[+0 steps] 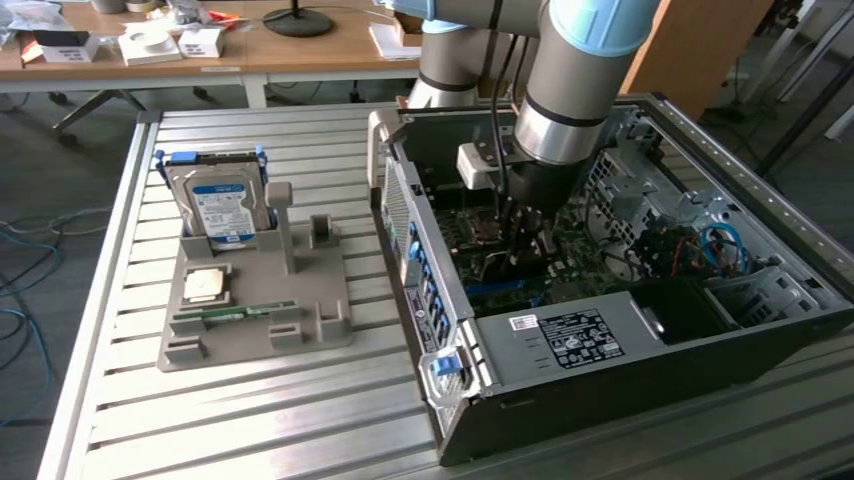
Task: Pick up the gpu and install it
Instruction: 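Insert the gpu into the slot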
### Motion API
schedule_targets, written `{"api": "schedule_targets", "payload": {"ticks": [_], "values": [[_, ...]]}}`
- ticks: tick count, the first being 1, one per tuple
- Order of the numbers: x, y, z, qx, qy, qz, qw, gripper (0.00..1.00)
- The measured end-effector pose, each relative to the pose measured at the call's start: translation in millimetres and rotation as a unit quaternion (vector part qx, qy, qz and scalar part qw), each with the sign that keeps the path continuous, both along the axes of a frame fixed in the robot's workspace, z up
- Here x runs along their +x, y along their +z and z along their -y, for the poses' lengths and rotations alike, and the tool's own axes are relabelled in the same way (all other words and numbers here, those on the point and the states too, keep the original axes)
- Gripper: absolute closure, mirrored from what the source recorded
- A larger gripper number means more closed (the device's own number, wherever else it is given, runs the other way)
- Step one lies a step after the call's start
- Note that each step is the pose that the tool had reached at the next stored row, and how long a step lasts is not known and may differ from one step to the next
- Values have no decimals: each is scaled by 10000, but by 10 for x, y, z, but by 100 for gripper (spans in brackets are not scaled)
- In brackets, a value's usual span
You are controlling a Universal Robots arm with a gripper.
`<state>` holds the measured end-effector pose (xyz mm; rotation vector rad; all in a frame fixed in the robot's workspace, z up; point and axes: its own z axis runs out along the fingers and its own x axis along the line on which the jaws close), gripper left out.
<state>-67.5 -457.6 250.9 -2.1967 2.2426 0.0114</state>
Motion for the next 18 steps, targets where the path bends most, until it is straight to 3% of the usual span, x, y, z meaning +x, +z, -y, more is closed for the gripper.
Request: {"api": "schedule_targets", "payload": {"ticks": [18], "values": [[-1,-12,8,1,0,0,10000,73]]}}
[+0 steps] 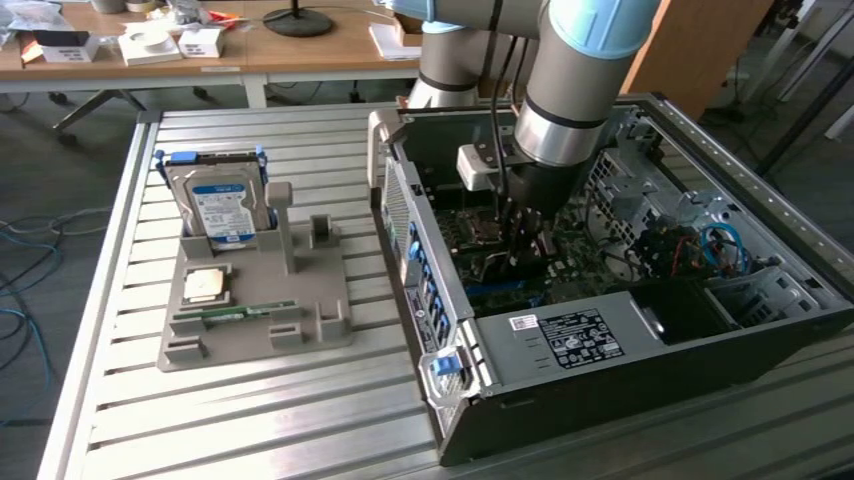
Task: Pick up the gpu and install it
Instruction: 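Insert the gpu into the slot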
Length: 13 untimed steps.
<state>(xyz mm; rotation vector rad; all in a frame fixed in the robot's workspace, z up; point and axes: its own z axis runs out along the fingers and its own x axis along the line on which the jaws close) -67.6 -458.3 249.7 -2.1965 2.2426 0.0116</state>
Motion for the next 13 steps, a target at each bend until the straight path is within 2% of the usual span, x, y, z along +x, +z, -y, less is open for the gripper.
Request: {"api": "schedule_targets", "payload": {"ticks": [13], "values": [[-6,-17,1,0,1,0,10000,73]]}}
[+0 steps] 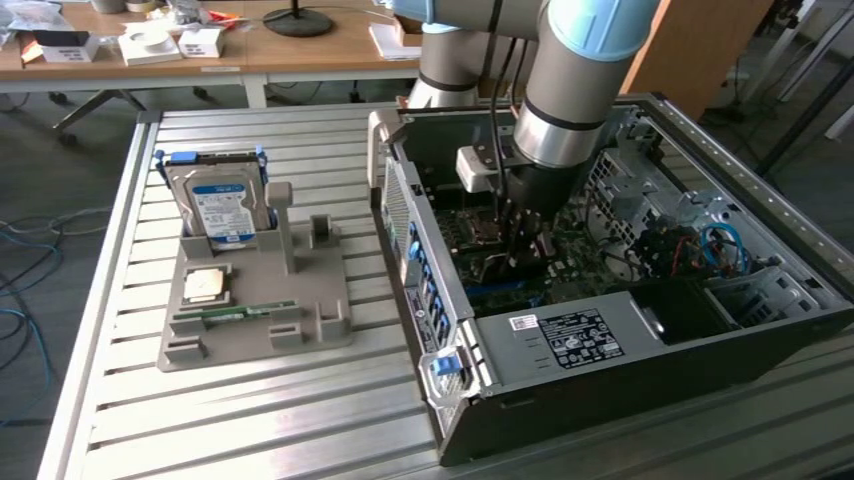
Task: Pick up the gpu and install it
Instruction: 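Insert the gpu into the slot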
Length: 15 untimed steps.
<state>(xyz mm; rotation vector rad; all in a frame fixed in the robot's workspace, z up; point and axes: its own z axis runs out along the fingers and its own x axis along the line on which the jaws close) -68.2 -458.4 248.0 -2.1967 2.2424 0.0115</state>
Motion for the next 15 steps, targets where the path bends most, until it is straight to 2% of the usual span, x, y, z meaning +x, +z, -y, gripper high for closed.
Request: {"api": "schedule_targets", "payload": {"ticks": [15], "values": [[-1,-3,0,-1,0,0,10000,73]]}}
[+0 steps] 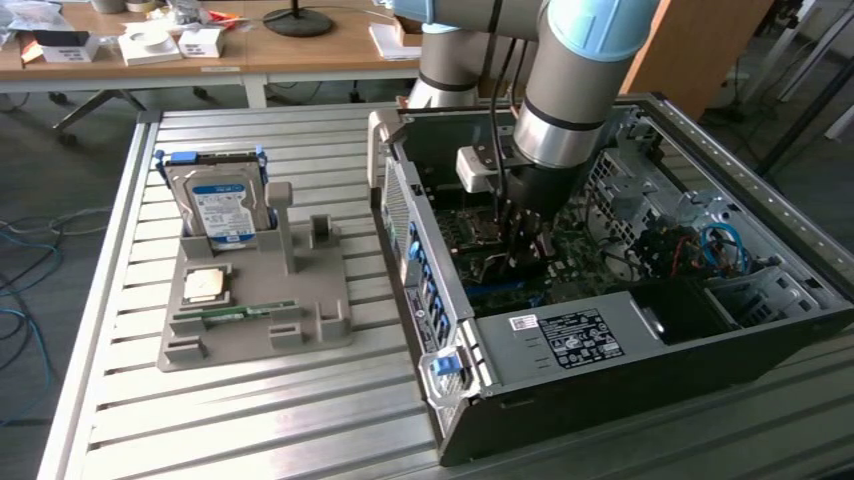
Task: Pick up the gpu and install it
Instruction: 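Insert the gpu into the slot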
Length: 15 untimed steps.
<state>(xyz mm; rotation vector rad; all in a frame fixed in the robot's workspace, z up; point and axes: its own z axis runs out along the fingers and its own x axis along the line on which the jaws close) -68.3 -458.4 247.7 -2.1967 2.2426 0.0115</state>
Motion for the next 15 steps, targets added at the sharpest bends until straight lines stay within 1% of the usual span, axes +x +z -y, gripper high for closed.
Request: {"api": "schedule_targets", "payload": {"ticks": [9,10,15], "values": [[0,0,0,0,0,0,10000,72],[0,0,0,0,0,0,10000,66],[0,8,0,1,0,0,10000,66]]}}
